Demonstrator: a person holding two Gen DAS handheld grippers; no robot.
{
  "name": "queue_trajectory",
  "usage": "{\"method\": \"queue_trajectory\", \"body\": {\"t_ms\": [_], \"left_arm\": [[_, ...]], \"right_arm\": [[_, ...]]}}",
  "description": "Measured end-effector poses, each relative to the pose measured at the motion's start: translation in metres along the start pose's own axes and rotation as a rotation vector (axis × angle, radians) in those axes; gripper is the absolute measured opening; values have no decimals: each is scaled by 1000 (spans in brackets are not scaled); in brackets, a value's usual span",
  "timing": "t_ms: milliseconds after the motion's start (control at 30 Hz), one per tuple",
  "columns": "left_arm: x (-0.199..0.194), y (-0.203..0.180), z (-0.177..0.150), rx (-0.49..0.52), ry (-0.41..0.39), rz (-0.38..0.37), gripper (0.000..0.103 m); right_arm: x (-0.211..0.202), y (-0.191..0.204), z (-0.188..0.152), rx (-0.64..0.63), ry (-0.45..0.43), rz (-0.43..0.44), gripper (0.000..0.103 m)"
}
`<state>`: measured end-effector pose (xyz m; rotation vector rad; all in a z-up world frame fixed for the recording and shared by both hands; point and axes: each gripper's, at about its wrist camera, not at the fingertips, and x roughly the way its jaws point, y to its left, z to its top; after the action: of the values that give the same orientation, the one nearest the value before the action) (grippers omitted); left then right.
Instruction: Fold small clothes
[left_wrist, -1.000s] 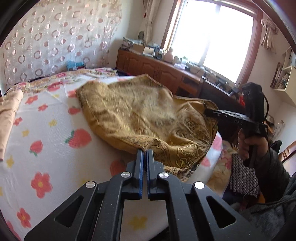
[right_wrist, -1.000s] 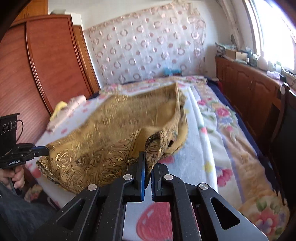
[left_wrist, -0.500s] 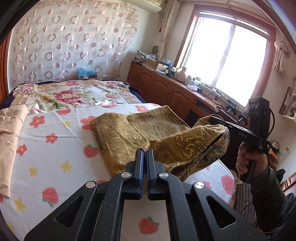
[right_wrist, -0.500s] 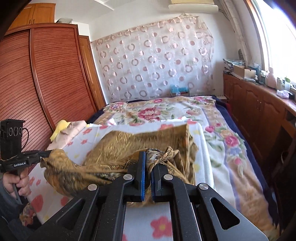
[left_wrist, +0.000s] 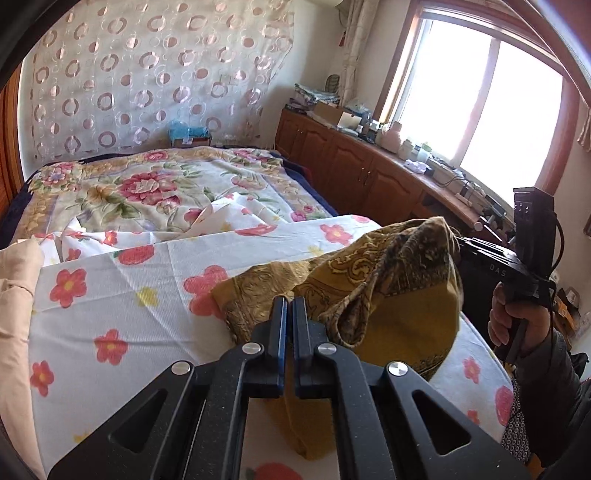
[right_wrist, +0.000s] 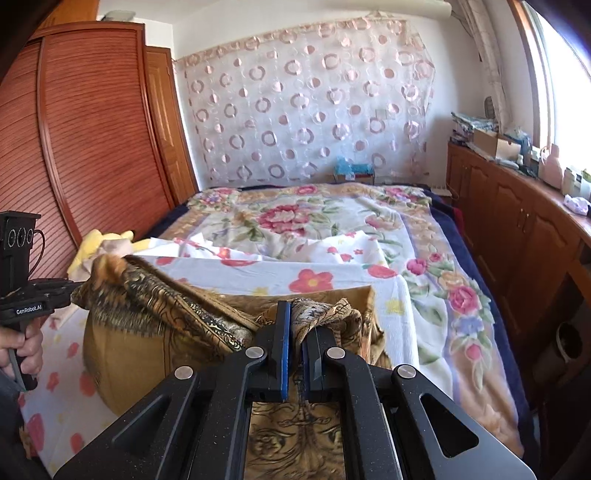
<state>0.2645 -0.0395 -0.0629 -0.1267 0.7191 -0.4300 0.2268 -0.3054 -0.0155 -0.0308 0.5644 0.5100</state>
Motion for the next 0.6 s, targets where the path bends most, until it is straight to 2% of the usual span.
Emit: {"method": "queue_trajectory", "body": {"t_ms": [133, 233, 400, 433, 467, 567, 600], "left_arm": [[17, 13, -2, -25, 37, 6, 3], [23, 18, -2, -38, 51, 5, 3], [21, 21, 4, -63, 62, -20, 4], [20, 22, 5, -72, 62, -29, 6], [17, 23, 7, -76, 56, -32, 15], [9, 23, 10, -53, 28, -6, 38], [6, 24, 12, -46, 19, -5, 39]], "right_arm": [[12, -2, 7, 18, 38, -3, 5], [11, -1, 19, 21, 45, 1, 10], [3, -5, 30, 20, 36, -9, 27], [4, -7, 31, 19, 30, -17, 36], [1, -8, 31, 19, 20, -30, 43], [-4, -14, 29, 16, 12, -57, 47], [-5, -15, 27, 16, 18, -66, 47]]}}
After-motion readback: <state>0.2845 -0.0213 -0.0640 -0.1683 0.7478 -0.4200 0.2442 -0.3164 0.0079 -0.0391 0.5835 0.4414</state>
